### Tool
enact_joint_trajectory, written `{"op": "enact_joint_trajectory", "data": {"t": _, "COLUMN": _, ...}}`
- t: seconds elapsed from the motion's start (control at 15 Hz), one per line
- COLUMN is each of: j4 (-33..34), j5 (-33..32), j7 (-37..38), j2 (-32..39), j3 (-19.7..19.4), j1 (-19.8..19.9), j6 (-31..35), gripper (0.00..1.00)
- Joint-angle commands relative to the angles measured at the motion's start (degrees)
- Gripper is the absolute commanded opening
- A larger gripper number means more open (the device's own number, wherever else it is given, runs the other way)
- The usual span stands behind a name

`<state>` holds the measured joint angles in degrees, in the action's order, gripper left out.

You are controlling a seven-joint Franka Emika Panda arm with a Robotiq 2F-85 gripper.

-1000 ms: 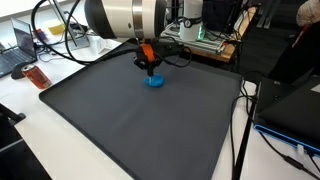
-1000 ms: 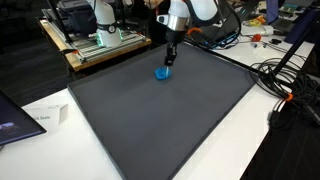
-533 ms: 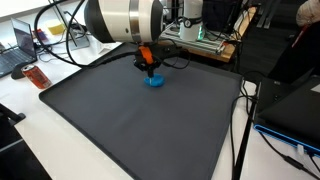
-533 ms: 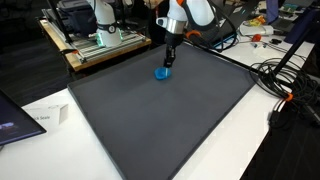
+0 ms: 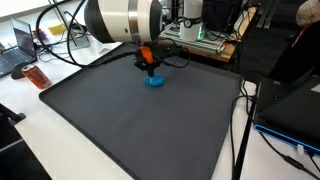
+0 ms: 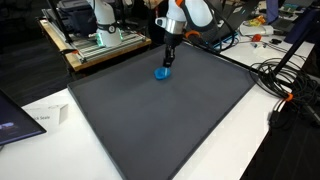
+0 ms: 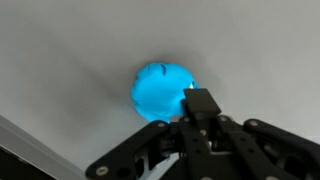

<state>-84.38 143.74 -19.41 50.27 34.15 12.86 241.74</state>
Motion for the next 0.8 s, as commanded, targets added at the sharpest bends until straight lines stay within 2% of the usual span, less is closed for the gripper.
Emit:
{"op": "enact_joint_trajectory", "data": {"t": 0.0, "j4": -3.5, "j5": 0.0, "j7": -0.5, "j2": 2.2, "j3": 1.9, "j1": 2.6, "j6": 0.0, "gripper": 0.03}}
{"op": "enact_joint_trajectory", "data": {"t": 0.33, "j4": -3.8, "j5": 0.0, "j7": -0.3, "j2": -0.7, "j3": 3.9, "j1": 4.1, "j6": 1.4, "gripper": 0.03}}
{"op": "enact_joint_trajectory", "data": {"t": 0.73, "j4": -10.7, "j5": 0.0, "j7": 1.9, "j2": -6.1, "j3": 6.1, "j1": 6.3, "j6": -0.1, "gripper": 0.03}}
